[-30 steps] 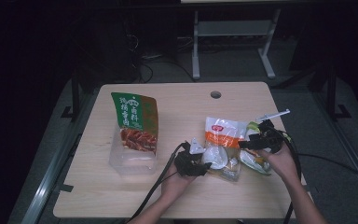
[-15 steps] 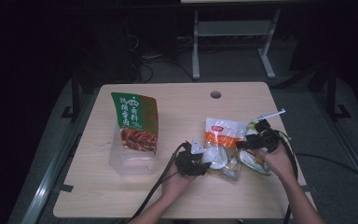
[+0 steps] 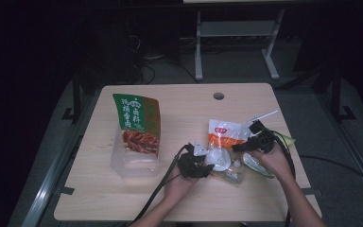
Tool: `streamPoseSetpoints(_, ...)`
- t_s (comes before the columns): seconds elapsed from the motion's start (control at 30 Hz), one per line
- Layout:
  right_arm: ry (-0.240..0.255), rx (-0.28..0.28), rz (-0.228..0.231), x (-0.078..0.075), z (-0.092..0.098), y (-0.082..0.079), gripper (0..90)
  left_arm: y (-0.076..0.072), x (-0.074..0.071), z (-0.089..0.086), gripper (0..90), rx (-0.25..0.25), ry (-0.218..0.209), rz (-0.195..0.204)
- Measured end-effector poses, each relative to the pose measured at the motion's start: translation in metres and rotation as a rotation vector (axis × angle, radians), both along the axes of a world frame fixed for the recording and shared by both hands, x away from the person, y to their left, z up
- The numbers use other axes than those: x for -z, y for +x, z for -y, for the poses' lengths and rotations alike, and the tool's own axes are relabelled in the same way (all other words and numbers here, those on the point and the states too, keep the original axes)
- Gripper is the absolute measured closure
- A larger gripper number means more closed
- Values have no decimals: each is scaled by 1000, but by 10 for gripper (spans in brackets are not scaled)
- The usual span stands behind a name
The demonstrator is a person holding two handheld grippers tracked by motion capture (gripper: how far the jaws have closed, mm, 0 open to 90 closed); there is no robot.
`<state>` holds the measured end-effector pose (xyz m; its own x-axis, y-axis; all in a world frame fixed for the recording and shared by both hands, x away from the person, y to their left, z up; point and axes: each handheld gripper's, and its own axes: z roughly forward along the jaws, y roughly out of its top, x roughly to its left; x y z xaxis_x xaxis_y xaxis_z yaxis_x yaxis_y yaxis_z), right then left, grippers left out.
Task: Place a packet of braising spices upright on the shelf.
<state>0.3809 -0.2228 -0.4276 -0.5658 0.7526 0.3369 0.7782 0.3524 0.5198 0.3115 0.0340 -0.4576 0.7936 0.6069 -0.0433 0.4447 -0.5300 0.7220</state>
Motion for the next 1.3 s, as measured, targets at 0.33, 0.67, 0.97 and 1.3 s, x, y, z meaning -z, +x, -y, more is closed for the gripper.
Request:
streamPoseSetpoints(0.33,21,24,19,-2,11,-1,423,0,0,0,516,0,4,-2)
streamPoseSetpoints(0.67,-5,2,-1,2,0,0,501,-1,0,0,519,1,8,-1)
streamPoseSetpoints(0.97,8,25,15,-3,10,0,516,-1,0,0,522,1,10,1)
streamPoseSetpoints(1.3,-13,49,22,-10,16,-2,493,-1,0,1,526,3,20,0)
